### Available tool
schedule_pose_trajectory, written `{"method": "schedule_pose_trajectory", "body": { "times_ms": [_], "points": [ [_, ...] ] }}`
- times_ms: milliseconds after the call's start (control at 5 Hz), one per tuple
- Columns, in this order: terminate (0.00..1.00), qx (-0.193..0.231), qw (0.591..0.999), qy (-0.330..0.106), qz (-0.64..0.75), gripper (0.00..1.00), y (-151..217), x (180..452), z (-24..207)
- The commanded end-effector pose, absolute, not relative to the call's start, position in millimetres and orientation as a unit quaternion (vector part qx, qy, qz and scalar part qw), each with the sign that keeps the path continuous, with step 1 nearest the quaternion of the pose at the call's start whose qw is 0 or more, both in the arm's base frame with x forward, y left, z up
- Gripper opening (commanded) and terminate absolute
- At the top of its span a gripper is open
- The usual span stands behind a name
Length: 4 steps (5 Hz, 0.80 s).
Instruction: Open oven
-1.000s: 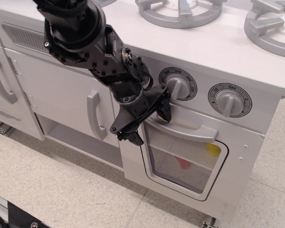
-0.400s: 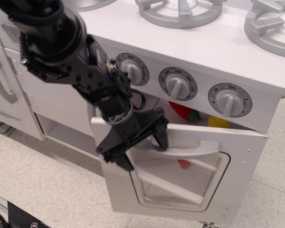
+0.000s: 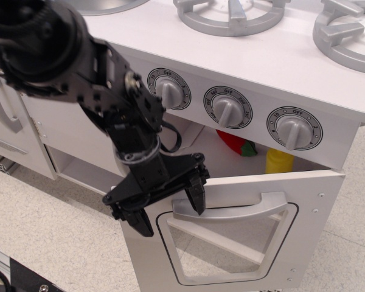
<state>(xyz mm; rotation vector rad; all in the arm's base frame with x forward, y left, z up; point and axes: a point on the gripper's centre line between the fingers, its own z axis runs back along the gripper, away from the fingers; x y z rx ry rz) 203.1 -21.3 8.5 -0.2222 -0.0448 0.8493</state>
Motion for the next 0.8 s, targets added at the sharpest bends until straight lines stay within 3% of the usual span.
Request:
{"method": "schedule_pose_trajectory", "body": {
  "times_ms": [0, 200, 400, 600],
  "points": [
    [0.00, -0.073, 0.926, -0.017, 0.369, 1.00, -26.8, 197.9, 75.7],
    [0.00, -0.027, 0.932, -0.073, 0.354, 1.00, -16.3, 223.0, 79.0],
    [0.00, -0.010, 0.936, -0.115, 0.334, 1.00, -2.8, 241.8, 73.0],
    [0.00, 0.001, 0.935, -0.128, 0.330, 1.00, 10.1, 254.6, 66.1]
  ]
}}
